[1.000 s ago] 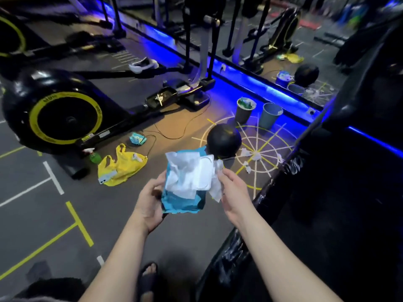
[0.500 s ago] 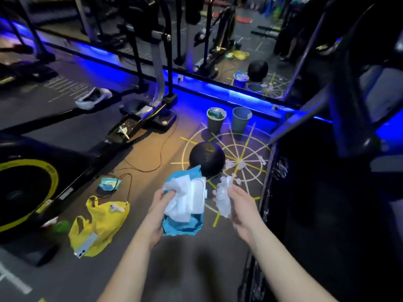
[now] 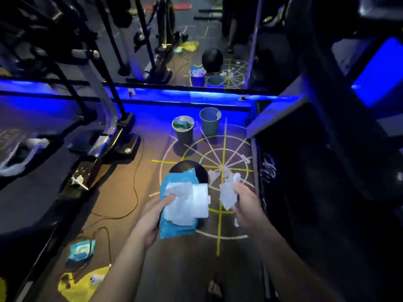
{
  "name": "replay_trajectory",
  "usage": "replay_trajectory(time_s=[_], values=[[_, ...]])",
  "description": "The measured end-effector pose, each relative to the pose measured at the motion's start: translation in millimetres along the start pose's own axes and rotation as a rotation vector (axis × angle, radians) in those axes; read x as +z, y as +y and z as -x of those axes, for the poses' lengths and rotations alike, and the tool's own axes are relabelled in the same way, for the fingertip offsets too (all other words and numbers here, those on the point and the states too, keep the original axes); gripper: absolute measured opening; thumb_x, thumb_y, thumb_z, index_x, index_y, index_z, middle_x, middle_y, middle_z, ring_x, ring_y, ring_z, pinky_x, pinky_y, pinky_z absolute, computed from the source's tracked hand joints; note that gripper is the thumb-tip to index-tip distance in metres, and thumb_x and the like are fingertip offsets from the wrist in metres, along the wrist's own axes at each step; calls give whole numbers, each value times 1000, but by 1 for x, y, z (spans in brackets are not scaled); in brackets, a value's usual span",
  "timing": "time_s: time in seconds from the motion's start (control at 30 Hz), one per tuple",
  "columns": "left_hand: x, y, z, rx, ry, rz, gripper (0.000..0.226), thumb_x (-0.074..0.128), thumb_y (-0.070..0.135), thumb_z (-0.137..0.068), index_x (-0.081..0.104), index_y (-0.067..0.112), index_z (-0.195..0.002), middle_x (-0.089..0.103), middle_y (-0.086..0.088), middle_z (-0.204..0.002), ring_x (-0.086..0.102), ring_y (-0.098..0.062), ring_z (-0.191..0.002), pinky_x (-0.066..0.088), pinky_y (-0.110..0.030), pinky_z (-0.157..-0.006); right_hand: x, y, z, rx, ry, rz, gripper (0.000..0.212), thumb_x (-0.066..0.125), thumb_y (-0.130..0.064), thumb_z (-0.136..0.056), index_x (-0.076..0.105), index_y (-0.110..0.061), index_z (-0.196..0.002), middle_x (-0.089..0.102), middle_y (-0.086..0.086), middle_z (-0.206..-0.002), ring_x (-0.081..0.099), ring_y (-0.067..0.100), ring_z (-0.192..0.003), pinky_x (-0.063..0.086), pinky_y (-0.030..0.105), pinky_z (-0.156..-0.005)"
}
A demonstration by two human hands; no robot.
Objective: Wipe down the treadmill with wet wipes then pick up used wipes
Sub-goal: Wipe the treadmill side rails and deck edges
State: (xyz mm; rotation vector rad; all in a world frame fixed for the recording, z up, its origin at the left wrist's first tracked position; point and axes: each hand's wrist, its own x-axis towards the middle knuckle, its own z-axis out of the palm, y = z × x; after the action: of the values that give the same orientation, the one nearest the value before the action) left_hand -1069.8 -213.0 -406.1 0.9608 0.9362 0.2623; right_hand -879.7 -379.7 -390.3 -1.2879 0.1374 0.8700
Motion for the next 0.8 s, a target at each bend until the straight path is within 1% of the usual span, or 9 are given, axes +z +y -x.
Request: replay_trajectory(time_s=[0.1, 0.2, 0.27, 0.4, 0.47, 0.53, 0.57, 0.7, 0.8], values=[[-4, 54, -57, 0, 41, -35, 26, 63, 21, -99, 69, 6, -119, 77, -18, -106, 74, -28, -85, 62, -37, -68, 35, -26, -48, -14, 36, -40, 17, 52, -15, -104, 66, -6, -109, 71, -4, -78, 67, 6, -62, 54, 22, -61], [-3, 107, -113, 3, 50, -13, 34, 63, 27, -97, 70, 5, -123, 73, -22, -118, 71, -35, -102, 56, -44, -89, 73, -59, -91, -34, 36, -134, 18, 50, -8, -103, 65, -2, -98, 69, 0, -64, 60, 10, -49, 49, 19, -45], [2, 139, -155, 3, 50, 13, 43, 64, 30, -93, 69, 4, -127, 71, -21, -123, 70, -34, -102, 58, -44, -88, 94, -78, -127, -38, 27, -175, 16, 49, -5, -102, 65, -3, -99, 69, 3, -68, 58, 9, -47, 47, 19, -43], [19, 188, -256, -19, -66, 32, 25, 62, 33, -97, 72, 14, -109, 76, -7, -95, 74, -23, -72, 60, -34, -53, 115, -101, -207, -68, 134, -212, 17, 54, 5, -98, 63, -10, -101, 68, 15, -87, 63, 23, -57, 55, 26, -49], [26, 207, -317, -11, -118, 16, 35, 69, 35, -92, 72, 12, -118, 78, -8, -104, 77, -21, -84, 63, -36, -63, 124, -106, -246, -78, 196, -226, 20, 57, 6, -95, 67, -9, -107, 71, 20, -88, 65, 26, -61, 57, 31, -53], [34, 228, -373, -29, -180, -9, 61, 78, 40, -81, 67, 10, -133, 70, -16, -129, 71, -32, -112, 61, -47, -89, 132, -102, -284, -52, 287, -212, 27, 58, 3, -95, 66, -6, -119, 71, 22, -87, 66, 23, -63, 54, 31, -56], [37, 236, -401, -43, -215, -33, 63, 77, 41, -83, 65, 11, -137, 67, -19, -134, 68, -36, -117, 58, -52, -96, 138, -100, -299, -32, 333, -221, 28, 57, 1, -96, 65, -4, -123, 71, 21, -89, 68, 22, -65, 53, 29, -54], [67, 279, -475, -170, -242, -160, 48, 63, 38, -94, 67, 11, -133, 70, -22, -128, 74, -35, -97, 63, -45, -72, 159, -120, -330, -36, 414, -350, 32, 44, 9, -96, 67, 4, -118, 74, 14, -93, 71, 16, -68, 56, 22, -58], [122, 308, -505, -261, -321, -258, 42, 59, 40, -99, 70, 10, -125, 74, -18, -117, 75, -33, -92, 63, -45, -79, 156, -153, -331, -86, 450, -438, 26, 47, -1, -101, 72, -1, -105, 76, 12, -87, 70, 16, -65, 55, 24, -54]])
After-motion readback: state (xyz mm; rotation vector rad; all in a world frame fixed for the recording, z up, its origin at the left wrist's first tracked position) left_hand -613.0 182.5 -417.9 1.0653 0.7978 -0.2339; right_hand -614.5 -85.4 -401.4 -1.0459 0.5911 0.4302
